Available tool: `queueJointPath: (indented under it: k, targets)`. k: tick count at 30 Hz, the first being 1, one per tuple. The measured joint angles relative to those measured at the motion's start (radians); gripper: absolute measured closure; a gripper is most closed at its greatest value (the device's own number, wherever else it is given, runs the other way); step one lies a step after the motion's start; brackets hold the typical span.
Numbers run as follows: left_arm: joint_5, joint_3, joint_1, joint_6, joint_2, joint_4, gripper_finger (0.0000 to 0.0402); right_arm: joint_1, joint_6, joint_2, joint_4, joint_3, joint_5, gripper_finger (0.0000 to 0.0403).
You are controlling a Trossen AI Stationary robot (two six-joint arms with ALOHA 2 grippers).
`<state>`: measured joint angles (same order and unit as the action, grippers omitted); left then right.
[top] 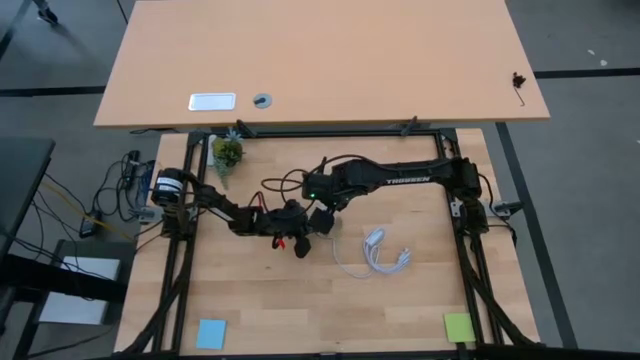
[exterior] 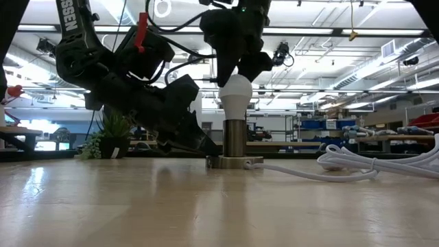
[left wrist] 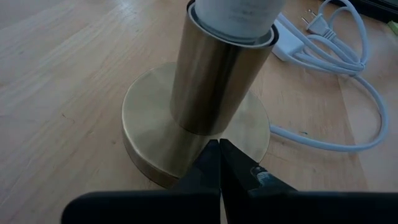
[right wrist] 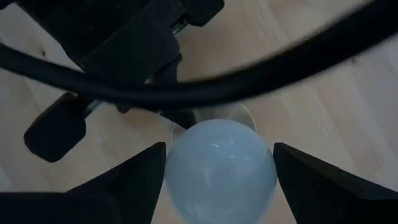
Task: Screw lightbulb
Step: Remove the lightbulb from the lamp socket
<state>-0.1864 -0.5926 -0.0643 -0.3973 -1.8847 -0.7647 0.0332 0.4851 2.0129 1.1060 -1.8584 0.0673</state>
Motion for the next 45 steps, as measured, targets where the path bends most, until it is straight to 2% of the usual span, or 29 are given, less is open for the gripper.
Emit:
queueJointPath:
  k: [6,10,16,19,23,28,32,36,40,45]
  targets:
    - [0.000,0.000,0.000,0.000,0.000,0.000,0.0402,0.000,-0.166,-0.001,0.004,-0.005,0.008,0.0145]
    - [0.000,0.000,0.000,0.000,0.000,-0.001,0.0402,0.000,-0.418,-0.003,0.000,-0.007,0.011,0.0169]
    - [0.007,-0.001,0.001,0.000,0.000,-0.005,0.0402,-0.013,-0.896,-0.005,0.007,-0.008,-0.018,0.0173]
    - [0.009,-0.001,0.001,0.000,0.000,-0.005,0.0402,-0.030,-0.981,-0.005,0.008,-0.013,-0.010,0.0174]
    - [0.016,-0.001,0.001,0.000,0.000,-0.001,0.0402,-0.053,-0.892,-0.002,0.043,-0.058,0.009,0.0173]
    - [0.021,0.000,0.000,0.000,0.000,-0.001,0.0402,-0.074,-0.627,-0.003,0.161,-0.159,0.063,0.0165]
    - [0.021,0.000,0.000,0.000,0.000,-0.001,0.0402,-0.061,-0.406,-0.004,0.240,-0.196,0.023,0.0156]
    - [0.021,0.000,0.000,-0.001,0.000,0.000,0.0402,-0.023,-0.245,-0.004,0.202,-0.161,-0.077,0.0146]
    - [0.021,0.000,0.000,-0.003,0.000,-0.001,0.0402,0.005,-0.125,-0.003,0.155,-0.113,-0.087,0.0135]
    - [0.021,0.000,0.000,-0.002,0.000,-0.001,0.0402,0.034,-0.085,-0.006,0.107,-0.053,-0.103,0.0113]
